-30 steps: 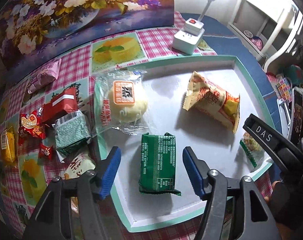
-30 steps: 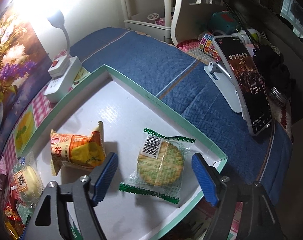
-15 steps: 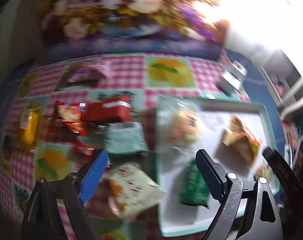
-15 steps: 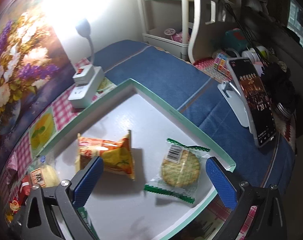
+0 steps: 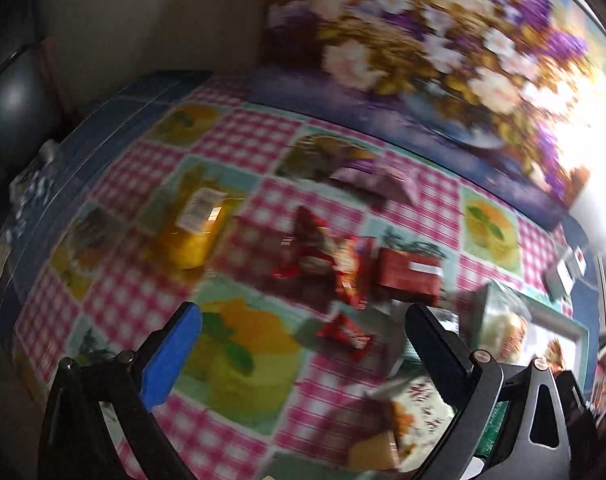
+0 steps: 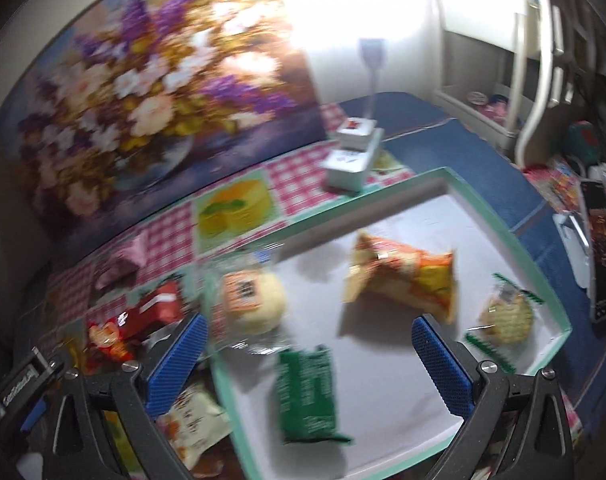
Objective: Organize snacks
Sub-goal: 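Withdraw both grippers and move the left gripper toward the small yellow snack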
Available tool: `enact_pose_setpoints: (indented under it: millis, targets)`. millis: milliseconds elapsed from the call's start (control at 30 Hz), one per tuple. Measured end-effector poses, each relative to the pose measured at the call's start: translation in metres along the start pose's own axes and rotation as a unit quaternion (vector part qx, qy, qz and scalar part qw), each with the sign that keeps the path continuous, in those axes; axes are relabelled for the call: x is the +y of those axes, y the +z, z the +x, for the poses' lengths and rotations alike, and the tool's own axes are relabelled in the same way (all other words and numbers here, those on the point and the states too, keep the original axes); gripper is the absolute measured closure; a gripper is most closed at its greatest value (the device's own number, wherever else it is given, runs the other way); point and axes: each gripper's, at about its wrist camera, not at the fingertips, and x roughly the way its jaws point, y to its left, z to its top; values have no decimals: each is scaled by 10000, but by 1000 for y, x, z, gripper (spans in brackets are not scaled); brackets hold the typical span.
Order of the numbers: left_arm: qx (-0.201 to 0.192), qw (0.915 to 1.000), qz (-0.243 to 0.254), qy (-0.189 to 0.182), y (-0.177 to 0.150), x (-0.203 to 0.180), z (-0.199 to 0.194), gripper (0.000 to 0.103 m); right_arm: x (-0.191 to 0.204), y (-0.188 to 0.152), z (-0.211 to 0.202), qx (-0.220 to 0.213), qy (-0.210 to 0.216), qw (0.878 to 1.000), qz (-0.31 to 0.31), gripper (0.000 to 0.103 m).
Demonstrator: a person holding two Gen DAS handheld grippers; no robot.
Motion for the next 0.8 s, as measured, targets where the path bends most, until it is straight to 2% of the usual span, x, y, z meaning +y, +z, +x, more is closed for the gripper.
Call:
enact_pose_setpoints:
  millis: [167, 300, 500, 667, 800]
  targets:
    - [-5, 9998, -172, 66, -2, 17, 0, 2, 38, -19, -1, 255, 348, 9974, -580, 0]
    - [84, 9998, -173, 22, -7, 18, 3, 2, 49, -31, 2, 450, 449, 9949, -777, 0]
    - [469, 9986, -188, -135, -21, 18, 19, 2, 49, -46, 14, 816, 309, 9920, -911, 0]
    - [804, 9963, -183, -239, -37, 16, 33, 2, 40, -51, 19, 876, -37, 9919, -919, 0]
    - [982, 9939, -172, -464, -48, 11, 35, 2, 28, -53, 20, 950, -87, 9925, -765, 0]
